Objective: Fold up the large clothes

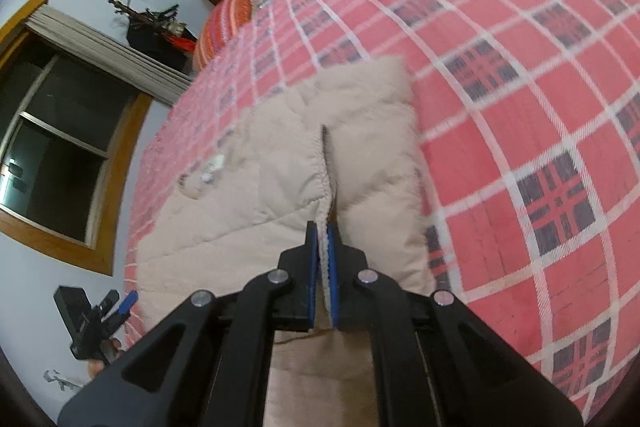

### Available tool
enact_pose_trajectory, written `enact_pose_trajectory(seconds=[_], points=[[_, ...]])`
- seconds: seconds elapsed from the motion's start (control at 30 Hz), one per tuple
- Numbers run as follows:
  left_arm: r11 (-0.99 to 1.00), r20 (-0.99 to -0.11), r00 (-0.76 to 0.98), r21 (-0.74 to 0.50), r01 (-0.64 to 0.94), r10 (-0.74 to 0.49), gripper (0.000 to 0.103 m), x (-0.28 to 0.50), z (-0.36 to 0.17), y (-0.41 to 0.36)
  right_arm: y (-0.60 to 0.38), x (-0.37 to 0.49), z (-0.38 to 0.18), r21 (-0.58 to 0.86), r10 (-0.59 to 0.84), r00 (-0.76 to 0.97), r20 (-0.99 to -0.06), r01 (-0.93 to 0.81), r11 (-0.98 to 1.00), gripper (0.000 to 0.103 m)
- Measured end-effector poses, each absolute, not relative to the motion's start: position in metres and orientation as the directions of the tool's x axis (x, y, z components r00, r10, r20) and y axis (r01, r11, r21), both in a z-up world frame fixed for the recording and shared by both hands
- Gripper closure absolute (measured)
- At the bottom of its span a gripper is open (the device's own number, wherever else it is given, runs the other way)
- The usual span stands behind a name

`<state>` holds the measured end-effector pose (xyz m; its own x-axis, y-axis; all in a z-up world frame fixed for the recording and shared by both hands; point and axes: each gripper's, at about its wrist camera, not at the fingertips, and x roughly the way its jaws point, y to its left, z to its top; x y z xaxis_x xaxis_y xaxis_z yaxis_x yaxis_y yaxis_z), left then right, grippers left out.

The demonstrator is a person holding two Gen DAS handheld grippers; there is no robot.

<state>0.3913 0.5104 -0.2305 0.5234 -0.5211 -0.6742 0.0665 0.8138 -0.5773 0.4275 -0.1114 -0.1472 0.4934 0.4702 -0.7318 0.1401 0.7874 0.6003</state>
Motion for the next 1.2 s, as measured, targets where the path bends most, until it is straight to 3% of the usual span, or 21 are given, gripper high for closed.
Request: enact_pose_trajectory(seconds=[0.1, 0.23, 0.3, 0.4, 0.53, 0.57, 0.6, 0.77, 0.87, 1.0, 1.2], points=[[0.798, -0.706, 0.468, -0.603, -0.003, -0.531, 0.03, 0.406, -0.248, 0.513, -0.112, 0.429, -0.155, 0.609, 0.49, 0.468, -0.735, 0.138, 0.781, 0.092], [0.775, -0.641, 0.517, -0.629, 0.07, -0.567, 0.03, 0.409, -0.218, 0.515, -0.123, 0.426, -0.12, 0.637, 0.485, 0.562, -0.67, 0.099, 0.765, 0.091], [0.792, -0.649, 0.528, -0.605, 0.079, -0.548, 0.03, 0.419, -0.21, 0.511, -0.119, 0.434, -0.117, 0.642, 0.502, 0.556, -0.663, 0.076, 0.763, 0.091], [0.817, -0.706, 0.478, -0.575, 0.043, -0.522, 0.03, 0.438, -0.226, 0.503, -0.102, 0.448, -0.136, 0.629, 0.531, 0.476, -0.701, 0.062, 0.775, 0.091], [0.859, -0.784, 0.405, -0.512, 0.008, -0.471, 0.03, 0.45, -0.245, 0.49, -0.094, 0.46, -0.161, 0.567, 0.481, 0.429, -0.764, 0.091, 0.819, 0.103], [0.866, -0.786, 0.413, -0.499, 0.017, -0.461, 0.03, 0.447, -0.238, 0.489, -0.094, 0.458, -0.158, 0.558, 0.476, 0.43, -0.767, 0.082, 0.826, 0.103], [0.86, -0.767, 0.432, -0.509, 0.039, -0.474, 0.03, 0.44, -0.227, 0.489, -0.094, 0.454, -0.149, 0.56, 0.482, 0.437, -0.759, 0.062, 0.826, 0.096], [0.795, -0.682, 0.432, -0.583, 0.166, -0.591, 0.028, 0.386, -0.2, 0.487, -0.092, 0.414, -0.116, 0.596, 0.548, 0.446, -0.708, -0.039, 0.802, 0.096], [0.777, -0.691, 0.369, -0.603, 0.179, -0.621, 0.028, 0.371, -0.216, 0.482, -0.089, 0.403, -0.132, 0.599, 0.56, 0.399, -0.726, -0.033, 0.8, 0.096], [0.816, -0.746, 0.341, -0.558, 0.149, -0.572, 0.028, 0.38, -0.242, 0.475, -0.084, 0.413, -0.163, 0.554, 0.512, 0.365, -0.778, 0.015, 0.832, 0.101], [0.811, -0.706, 0.409, -0.548, 0.202, -0.579, 0.028, 0.336, -0.194, 0.484, -0.096, 0.377, -0.124, 0.606, 0.562, 0.415, -0.716, -0.03, 0.795, 0.086]])
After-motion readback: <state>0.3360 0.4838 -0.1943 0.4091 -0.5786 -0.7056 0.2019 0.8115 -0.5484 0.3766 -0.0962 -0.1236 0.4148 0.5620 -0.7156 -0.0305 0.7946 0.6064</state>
